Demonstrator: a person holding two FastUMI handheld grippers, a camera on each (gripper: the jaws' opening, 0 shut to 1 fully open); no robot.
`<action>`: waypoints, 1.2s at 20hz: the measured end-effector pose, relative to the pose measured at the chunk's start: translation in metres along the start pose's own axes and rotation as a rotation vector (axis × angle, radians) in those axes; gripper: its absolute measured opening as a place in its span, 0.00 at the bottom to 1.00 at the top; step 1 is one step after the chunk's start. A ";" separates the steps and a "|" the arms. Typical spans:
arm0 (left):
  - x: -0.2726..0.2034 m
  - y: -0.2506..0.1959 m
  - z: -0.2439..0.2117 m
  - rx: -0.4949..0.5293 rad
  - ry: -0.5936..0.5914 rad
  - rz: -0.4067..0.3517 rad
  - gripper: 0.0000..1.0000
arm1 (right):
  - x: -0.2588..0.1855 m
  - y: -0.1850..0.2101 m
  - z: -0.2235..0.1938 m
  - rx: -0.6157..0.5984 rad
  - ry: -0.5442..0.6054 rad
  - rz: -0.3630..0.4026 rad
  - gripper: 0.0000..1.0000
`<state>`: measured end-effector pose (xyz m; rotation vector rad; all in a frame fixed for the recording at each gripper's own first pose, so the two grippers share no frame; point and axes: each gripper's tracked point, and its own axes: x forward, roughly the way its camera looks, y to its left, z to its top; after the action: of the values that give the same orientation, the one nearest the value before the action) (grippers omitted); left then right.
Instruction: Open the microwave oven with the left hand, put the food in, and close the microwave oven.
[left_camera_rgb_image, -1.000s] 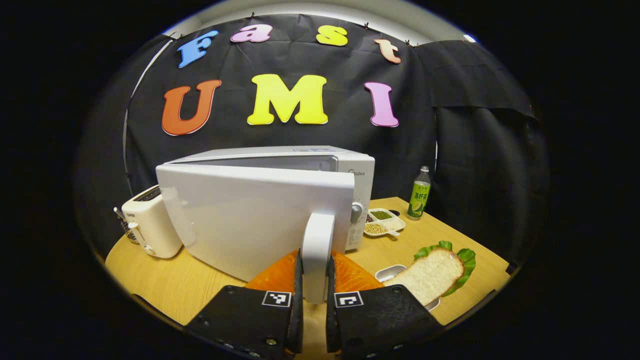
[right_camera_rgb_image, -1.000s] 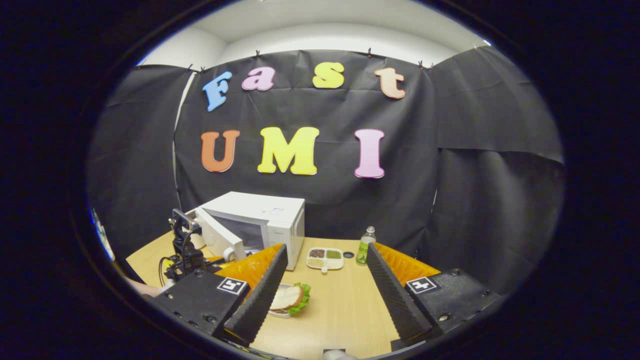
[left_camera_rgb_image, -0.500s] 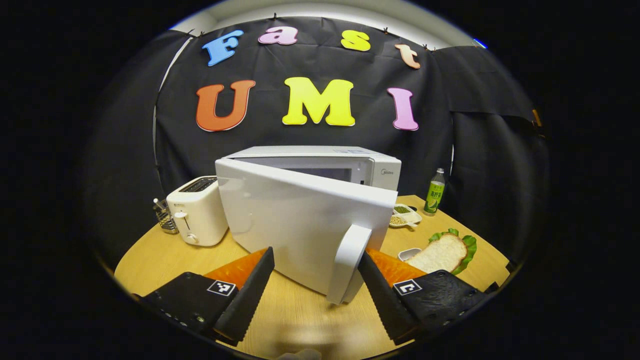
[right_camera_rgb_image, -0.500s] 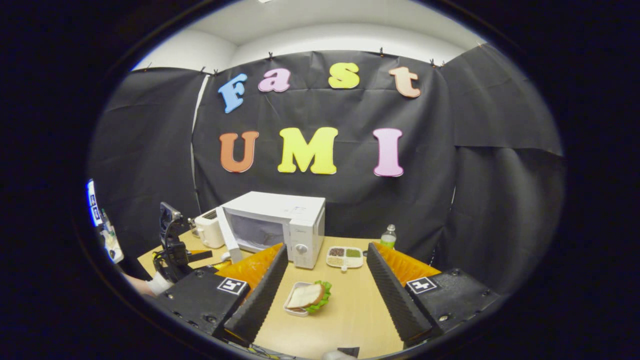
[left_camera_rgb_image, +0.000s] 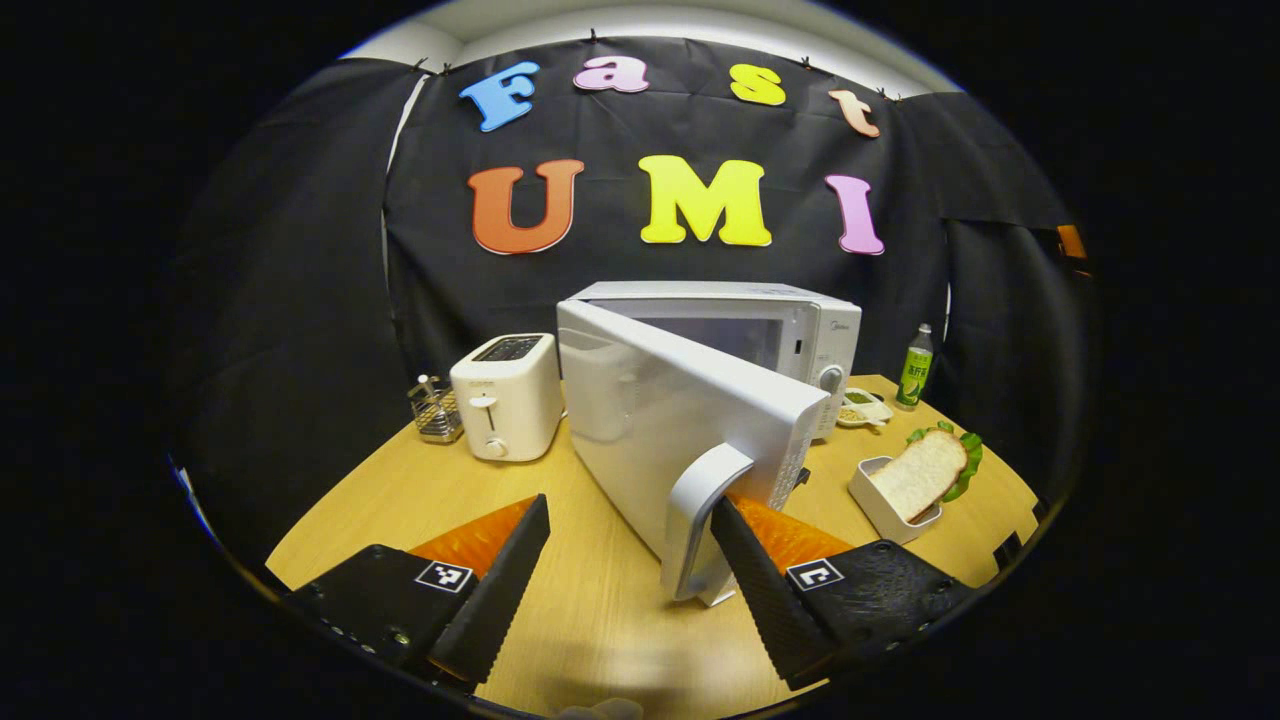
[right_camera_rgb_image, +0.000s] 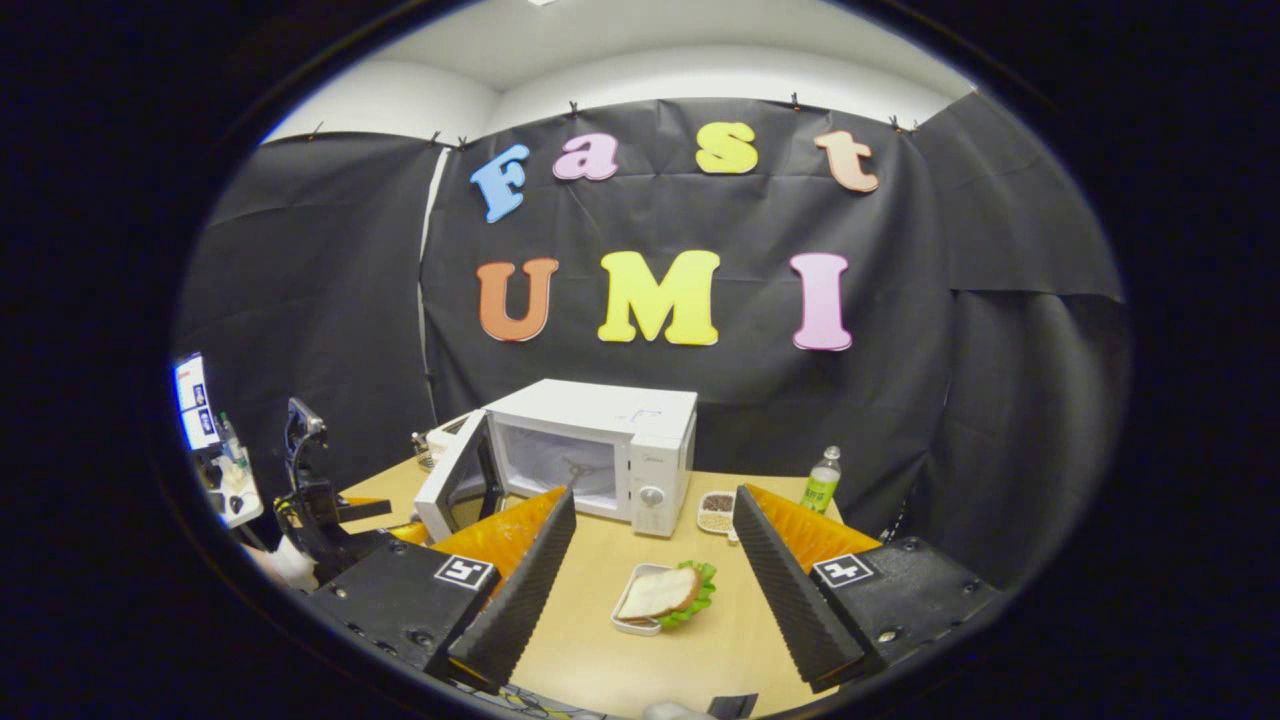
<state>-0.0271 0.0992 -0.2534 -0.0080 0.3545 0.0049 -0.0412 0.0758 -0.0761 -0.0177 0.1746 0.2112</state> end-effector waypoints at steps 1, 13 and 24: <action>-0.006 0.013 -0.002 -0.002 0.004 0.029 0.98 | 0.002 0.003 -0.003 -0.001 0.004 0.010 1.00; -0.057 0.092 -0.012 -0.016 0.014 0.197 0.98 | 0.053 -0.023 -0.062 0.047 0.106 0.007 0.92; -0.077 0.035 0.042 -0.003 -0.063 0.135 0.97 | 0.159 -0.072 -0.211 0.362 0.510 0.084 0.92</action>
<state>-0.0849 0.1341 -0.1879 0.0130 0.2919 0.1394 0.0907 0.0307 -0.3120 0.2986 0.7202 0.2534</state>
